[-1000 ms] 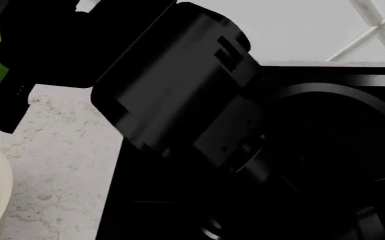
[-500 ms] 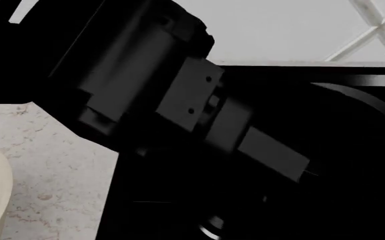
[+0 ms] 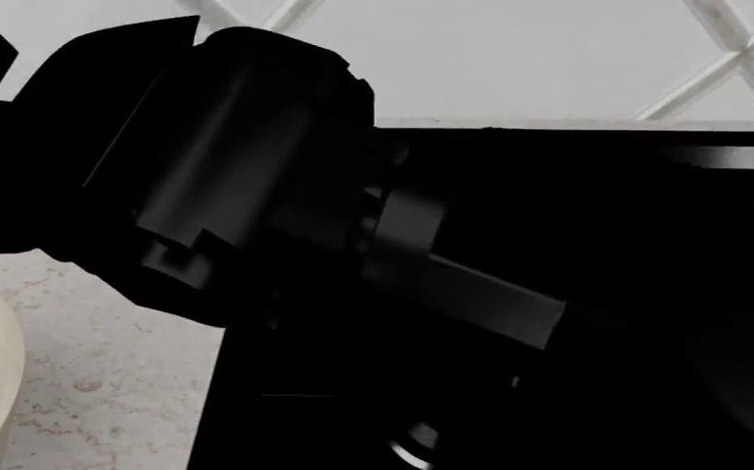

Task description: Pick the lime from the pan and place it in the bowl.

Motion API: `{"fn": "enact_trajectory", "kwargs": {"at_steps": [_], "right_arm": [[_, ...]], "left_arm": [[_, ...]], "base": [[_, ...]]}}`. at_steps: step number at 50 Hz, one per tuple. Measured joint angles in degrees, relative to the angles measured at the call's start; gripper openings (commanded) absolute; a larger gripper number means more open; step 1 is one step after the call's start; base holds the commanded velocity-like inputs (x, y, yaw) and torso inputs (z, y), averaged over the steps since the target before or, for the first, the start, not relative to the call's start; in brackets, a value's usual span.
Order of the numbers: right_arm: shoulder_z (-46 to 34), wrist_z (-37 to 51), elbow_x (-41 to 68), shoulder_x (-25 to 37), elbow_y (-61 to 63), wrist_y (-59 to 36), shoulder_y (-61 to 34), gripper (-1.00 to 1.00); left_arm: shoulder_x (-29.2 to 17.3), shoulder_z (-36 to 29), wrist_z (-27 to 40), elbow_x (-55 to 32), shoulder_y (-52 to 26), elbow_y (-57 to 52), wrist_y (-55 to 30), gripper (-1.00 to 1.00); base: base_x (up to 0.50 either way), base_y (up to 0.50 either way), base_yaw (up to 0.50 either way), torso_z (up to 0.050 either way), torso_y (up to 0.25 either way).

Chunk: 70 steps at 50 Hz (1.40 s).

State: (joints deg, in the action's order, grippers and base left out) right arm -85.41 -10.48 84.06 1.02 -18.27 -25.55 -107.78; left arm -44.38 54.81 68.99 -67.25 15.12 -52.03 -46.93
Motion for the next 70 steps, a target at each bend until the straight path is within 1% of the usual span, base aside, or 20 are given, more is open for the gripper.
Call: {"fn": "enact_trajectory", "kwargs": {"at_steps": [12,19,41,70], "right_arm": [[-3.87,-0.29,2.4,-0.02,0.29,2.88,0.23,-1.0],[-4.7,-0.45,2.62,-0.02,0.25,3.41,0.97,-1.0],[-5.41,-0.51,2.96,-0.02,1.45,3.39,2.87,-1.0],[-5.49,-1.33,3.03,-0.03,2.3,2.89,4.93,-1.0]], "left_arm": [[0.85,-0.62,-1.17,1.6,0.34,0.81,0.57,1.0],[2.68,-2.29,-3.26,5.0,1.06,1.38,2.19,1.0],[6.28,-2.82,-7.38,9.52,3.45,2.5,4.99,1.0],[8.25,-3.48,-9.69,12.09,4.35,3.78,6.6,1.0]], "base": [[0.0,0.0,0.0,0.0,0.0],[0.0,0.0,0.0,0.0,0.0],[0.0,0.0,0.0,0.0,0.0],[0.0,0.0,0.0,0.0,0.0]]}}
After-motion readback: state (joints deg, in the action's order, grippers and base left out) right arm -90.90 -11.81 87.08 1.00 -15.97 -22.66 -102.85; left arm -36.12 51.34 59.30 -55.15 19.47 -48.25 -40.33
